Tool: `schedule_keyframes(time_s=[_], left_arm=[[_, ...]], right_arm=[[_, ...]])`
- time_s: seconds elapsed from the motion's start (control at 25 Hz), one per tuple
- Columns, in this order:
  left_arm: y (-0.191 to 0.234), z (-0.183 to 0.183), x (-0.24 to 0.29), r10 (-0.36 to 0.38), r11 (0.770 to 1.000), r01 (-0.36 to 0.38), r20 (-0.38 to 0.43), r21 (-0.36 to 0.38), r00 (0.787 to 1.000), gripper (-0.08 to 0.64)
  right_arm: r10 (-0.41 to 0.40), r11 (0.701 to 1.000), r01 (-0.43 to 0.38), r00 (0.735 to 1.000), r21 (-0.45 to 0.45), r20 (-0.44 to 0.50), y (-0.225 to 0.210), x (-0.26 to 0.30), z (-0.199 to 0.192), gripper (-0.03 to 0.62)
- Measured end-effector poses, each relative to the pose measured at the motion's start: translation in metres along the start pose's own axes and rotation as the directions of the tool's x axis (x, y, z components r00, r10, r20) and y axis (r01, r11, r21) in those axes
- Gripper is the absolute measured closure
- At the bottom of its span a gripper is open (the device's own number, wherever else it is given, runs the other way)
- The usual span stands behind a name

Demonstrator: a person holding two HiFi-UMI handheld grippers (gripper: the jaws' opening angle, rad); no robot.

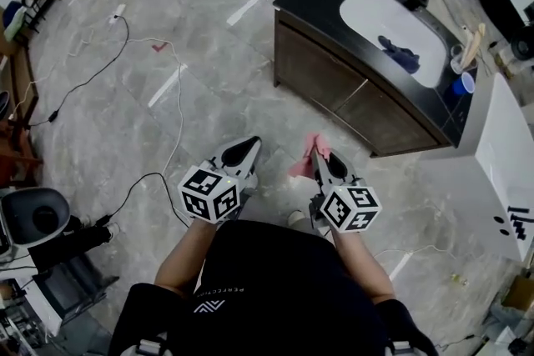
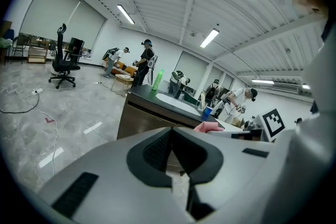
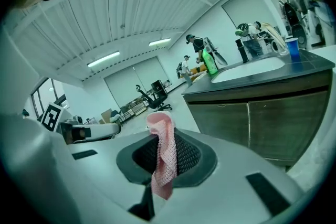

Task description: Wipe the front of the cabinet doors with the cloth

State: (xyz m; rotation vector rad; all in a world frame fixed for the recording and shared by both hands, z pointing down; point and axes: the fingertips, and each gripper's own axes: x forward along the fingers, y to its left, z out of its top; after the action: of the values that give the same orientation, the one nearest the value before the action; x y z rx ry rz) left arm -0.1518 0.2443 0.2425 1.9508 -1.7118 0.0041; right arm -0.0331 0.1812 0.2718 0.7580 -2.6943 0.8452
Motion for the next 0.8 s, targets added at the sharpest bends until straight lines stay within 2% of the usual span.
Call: schedule_keyframes(time_s=[0.4, 0.8], left_arm=[[0.099, 0.028, 0.001, -0.041, 0.999, 0.040, -0.060, -0.010, 0.997, 0.551], [0.147, 0.039, 0.016, -0.112, 0.993, 0.114, -0.088, 0.013, 0.990, 0.551]], right_arm=[[-0.063, 0.998, 0.063, 0.998, -0.007, -0.028, 0.032, 0.090, 0.004, 0.545], [-0.100, 0.995, 0.099, 0.995, -0.030, -0.019, 0.057, 0.143, 0.007, 0.545]])
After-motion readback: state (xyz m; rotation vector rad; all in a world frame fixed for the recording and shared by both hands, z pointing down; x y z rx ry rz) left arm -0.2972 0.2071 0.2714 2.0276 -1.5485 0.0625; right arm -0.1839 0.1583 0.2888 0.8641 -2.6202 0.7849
